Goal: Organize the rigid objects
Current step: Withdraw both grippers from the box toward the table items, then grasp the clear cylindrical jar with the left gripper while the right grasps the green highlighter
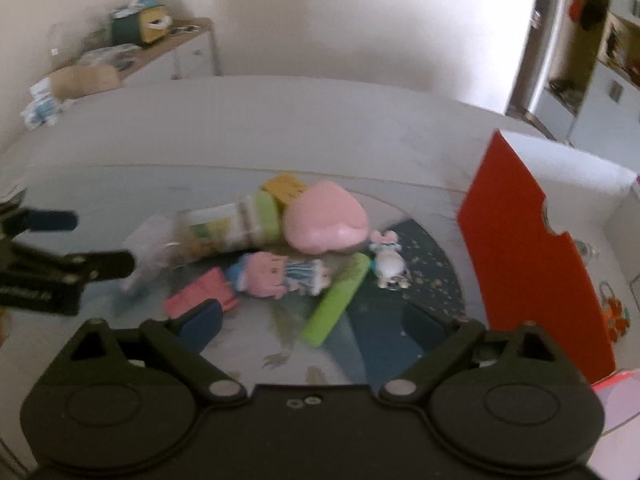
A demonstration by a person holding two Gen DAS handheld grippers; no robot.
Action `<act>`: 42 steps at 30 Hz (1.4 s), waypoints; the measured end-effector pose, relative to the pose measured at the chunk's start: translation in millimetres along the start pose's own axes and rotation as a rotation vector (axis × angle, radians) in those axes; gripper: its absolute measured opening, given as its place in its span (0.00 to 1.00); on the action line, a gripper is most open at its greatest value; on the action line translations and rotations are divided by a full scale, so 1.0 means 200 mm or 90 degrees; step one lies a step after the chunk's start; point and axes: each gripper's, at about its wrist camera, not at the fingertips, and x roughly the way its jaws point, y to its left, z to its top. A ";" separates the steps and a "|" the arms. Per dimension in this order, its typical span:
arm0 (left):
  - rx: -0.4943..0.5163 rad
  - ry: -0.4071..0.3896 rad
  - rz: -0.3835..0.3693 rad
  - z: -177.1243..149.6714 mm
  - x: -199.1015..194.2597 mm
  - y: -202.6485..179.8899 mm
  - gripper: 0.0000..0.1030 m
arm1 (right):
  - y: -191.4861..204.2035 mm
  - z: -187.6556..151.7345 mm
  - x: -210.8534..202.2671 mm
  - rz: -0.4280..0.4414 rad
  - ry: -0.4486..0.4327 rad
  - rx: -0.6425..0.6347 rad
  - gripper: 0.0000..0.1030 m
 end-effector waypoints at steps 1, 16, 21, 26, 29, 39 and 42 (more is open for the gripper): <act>-0.004 0.003 0.000 0.00 0.01 0.00 1.00 | -0.01 0.01 0.02 -0.003 0.005 0.005 0.91; -0.002 0.046 0.012 -0.01 0.19 -0.01 1.00 | -0.05 0.02 0.24 -0.033 0.062 0.034 0.62; 0.003 0.048 0.011 0.00 0.23 -0.01 0.99 | -0.06 0.03 0.26 -0.038 0.056 0.048 0.54; 0.008 0.051 0.007 0.00 0.24 -0.03 0.88 | -0.05 0.04 0.27 -0.034 0.047 0.050 0.42; 0.012 0.047 0.015 0.00 0.24 -0.04 0.82 | -0.05 0.04 0.27 -0.036 0.041 0.055 0.31; 0.022 0.053 0.013 0.02 0.22 -0.08 0.41 | -0.06 0.05 0.27 -0.039 0.040 0.057 0.15; 0.017 0.059 0.015 0.02 0.22 -0.07 0.40 | -0.08 0.03 0.24 -0.037 0.035 0.063 0.15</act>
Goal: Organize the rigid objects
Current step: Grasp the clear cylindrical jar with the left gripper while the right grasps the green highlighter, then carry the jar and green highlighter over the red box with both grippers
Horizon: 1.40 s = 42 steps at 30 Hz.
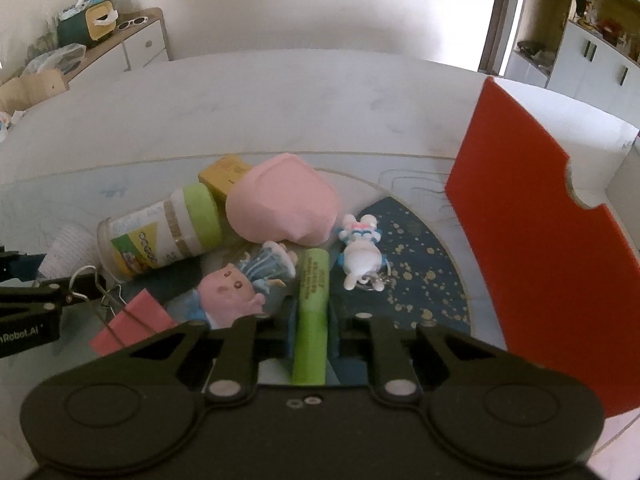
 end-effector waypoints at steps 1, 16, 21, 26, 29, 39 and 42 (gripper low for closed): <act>-0.002 0.001 0.001 0.00 0.00 0.00 0.40 | -0.01 0.00 -0.01 -0.001 -0.002 0.001 0.15; -0.039 0.004 -0.015 -0.02 -0.21 -0.02 0.40 | -0.12 -0.04 -0.36 0.063 -0.046 0.037 0.15; -0.044 -0.003 -0.021 0.00 -0.31 -0.05 0.39 | -0.17 -0.02 -0.49 0.090 -0.066 0.046 0.15; -0.045 -0.021 -0.029 0.04 -0.41 -0.12 0.39 | -0.24 -0.01 -0.59 0.105 -0.079 0.045 0.15; -0.046 -0.030 -0.039 0.07 -0.46 -0.18 0.39 | -0.29 0.01 -0.63 0.106 -0.086 0.044 0.15; -0.007 -0.046 -0.057 0.24 -0.52 -0.49 0.40 | -0.54 0.06 -0.72 0.091 -0.118 0.052 0.15; -0.003 -0.042 -0.076 0.31 -0.50 -0.60 0.40 | -0.64 0.06 -0.72 0.085 -0.121 0.065 0.15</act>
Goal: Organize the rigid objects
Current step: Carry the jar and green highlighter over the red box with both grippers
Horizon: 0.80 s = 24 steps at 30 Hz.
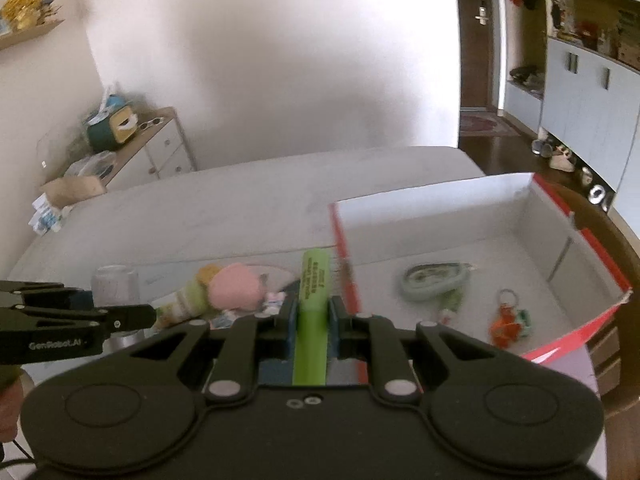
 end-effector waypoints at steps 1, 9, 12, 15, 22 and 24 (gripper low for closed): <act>0.003 0.000 -0.007 0.02 0.01 -0.04 0.40 | -0.03 0.01 0.00 -0.003 -0.001 0.003 0.15; 0.056 0.000 -0.043 0.14 0.11 -0.35 0.40 | -0.28 0.05 0.00 -0.017 -0.013 0.013 0.15; 0.065 0.009 -0.054 0.18 0.16 -0.45 0.40 | -0.36 0.07 0.01 -0.021 -0.016 0.019 0.15; 0.080 0.014 -0.058 0.22 0.22 -0.55 0.40 | -0.44 0.09 0.02 -0.025 -0.015 0.024 0.15; 0.098 0.017 -0.057 0.32 0.35 -0.72 0.40 | -0.62 0.11 0.08 -0.030 -0.007 0.035 0.15; 0.101 0.022 -0.059 0.35 0.38 -0.77 0.40 | -0.67 0.12 0.10 -0.034 -0.003 0.035 0.15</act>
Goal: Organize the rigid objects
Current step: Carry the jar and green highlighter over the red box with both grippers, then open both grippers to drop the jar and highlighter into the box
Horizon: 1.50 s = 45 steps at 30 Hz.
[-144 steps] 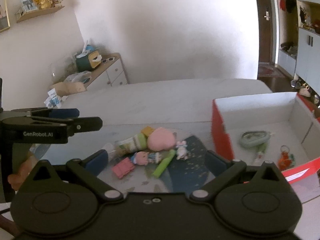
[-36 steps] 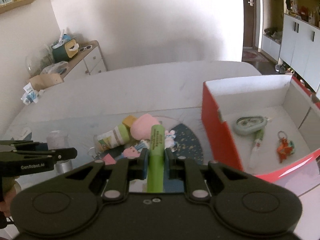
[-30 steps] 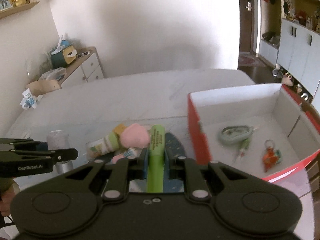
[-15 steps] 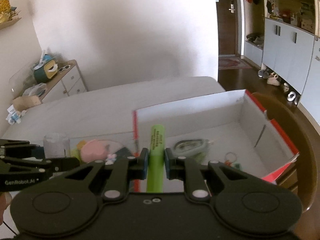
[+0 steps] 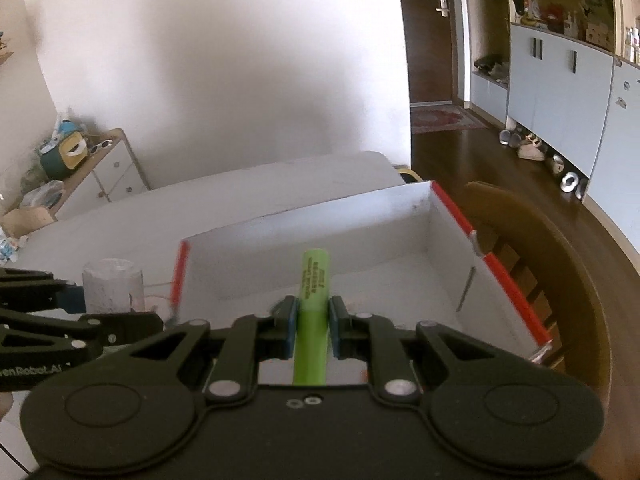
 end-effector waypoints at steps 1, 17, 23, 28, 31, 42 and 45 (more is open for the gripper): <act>0.003 0.003 0.000 0.02 0.02 -0.02 0.40 | -0.02 0.01 0.01 -0.001 0.003 -0.002 0.15; 0.067 0.119 -0.019 0.11 0.52 -0.31 0.39 | -0.29 0.09 0.31 -0.021 0.070 -0.019 0.15; 0.075 0.164 -0.031 0.10 0.67 -0.37 0.39 | -0.28 0.09 0.42 -0.016 0.119 -0.051 0.15; 0.089 0.197 -0.028 0.09 0.77 -0.41 0.39 | -0.24 0.08 0.49 -0.004 0.154 -0.084 0.15; 0.093 0.209 -0.025 0.09 0.81 -0.42 0.39 | -0.23 0.07 0.53 -0.002 0.175 -0.094 0.15; 0.092 0.268 -0.041 0.10 0.91 -0.45 0.39 | -0.23 0.07 0.58 0.004 0.218 -0.095 0.18; 0.087 0.276 -0.039 0.10 0.92 -0.44 0.40 | -0.24 0.07 0.58 0.002 0.219 -0.089 0.21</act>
